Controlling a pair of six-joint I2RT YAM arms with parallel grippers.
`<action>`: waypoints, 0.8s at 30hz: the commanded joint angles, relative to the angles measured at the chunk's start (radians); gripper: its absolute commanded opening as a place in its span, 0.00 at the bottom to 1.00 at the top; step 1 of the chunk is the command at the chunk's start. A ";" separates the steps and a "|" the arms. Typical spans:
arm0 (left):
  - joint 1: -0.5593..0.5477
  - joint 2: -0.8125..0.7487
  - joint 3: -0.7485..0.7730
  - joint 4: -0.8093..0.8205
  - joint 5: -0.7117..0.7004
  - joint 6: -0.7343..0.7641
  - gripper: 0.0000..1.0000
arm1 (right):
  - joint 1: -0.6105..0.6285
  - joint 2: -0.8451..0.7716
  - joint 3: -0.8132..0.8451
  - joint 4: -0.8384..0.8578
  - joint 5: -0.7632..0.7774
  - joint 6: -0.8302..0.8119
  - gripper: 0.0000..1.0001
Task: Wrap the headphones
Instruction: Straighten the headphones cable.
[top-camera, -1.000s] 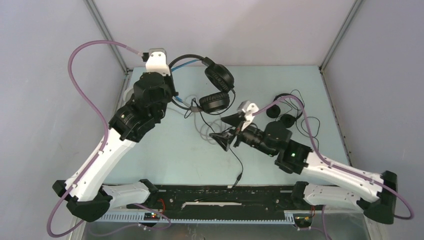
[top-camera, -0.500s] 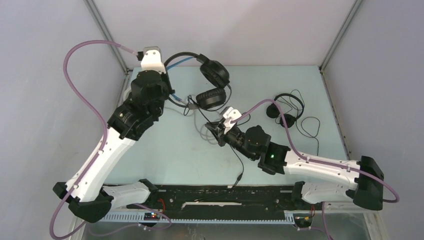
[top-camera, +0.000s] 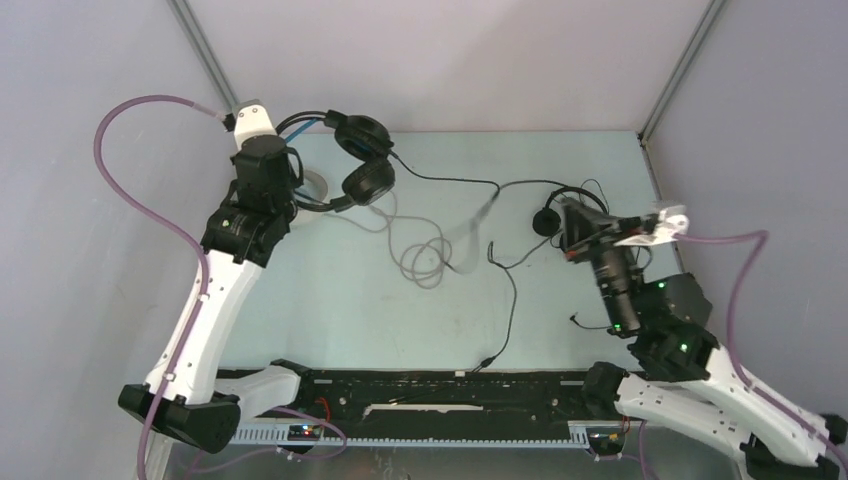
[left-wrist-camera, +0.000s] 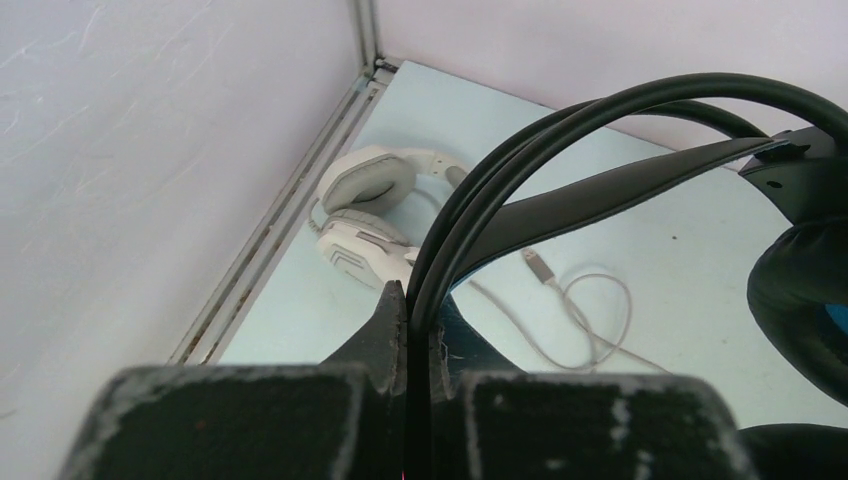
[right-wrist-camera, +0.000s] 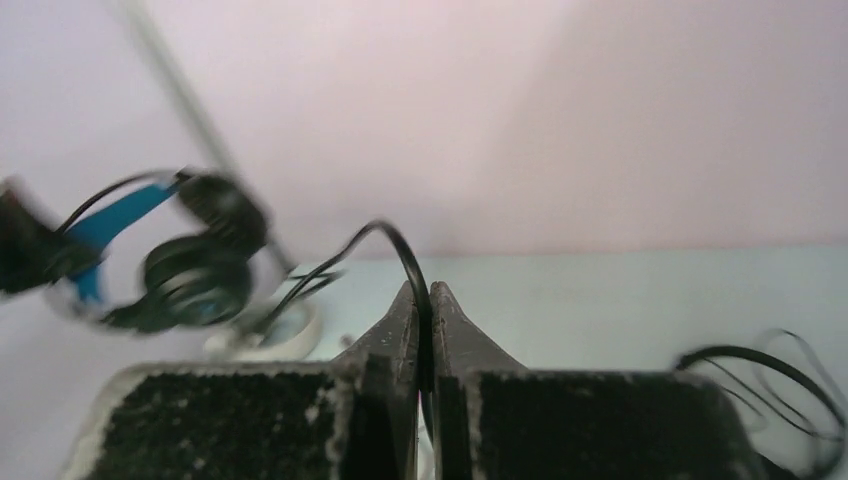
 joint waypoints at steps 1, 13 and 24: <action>0.058 -0.052 -0.015 0.059 0.025 -0.081 0.00 | -0.171 -0.059 -0.001 -0.137 0.160 0.097 0.00; 0.097 -0.110 0.000 0.052 0.123 -0.094 0.00 | -0.727 0.243 0.110 -0.302 -0.345 0.260 0.00; 0.113 -0.207 0.105 0.031 0.081 -0.092 0.00 | -0.889 0.443 0.376 0.213 -0.828 0.244 0.00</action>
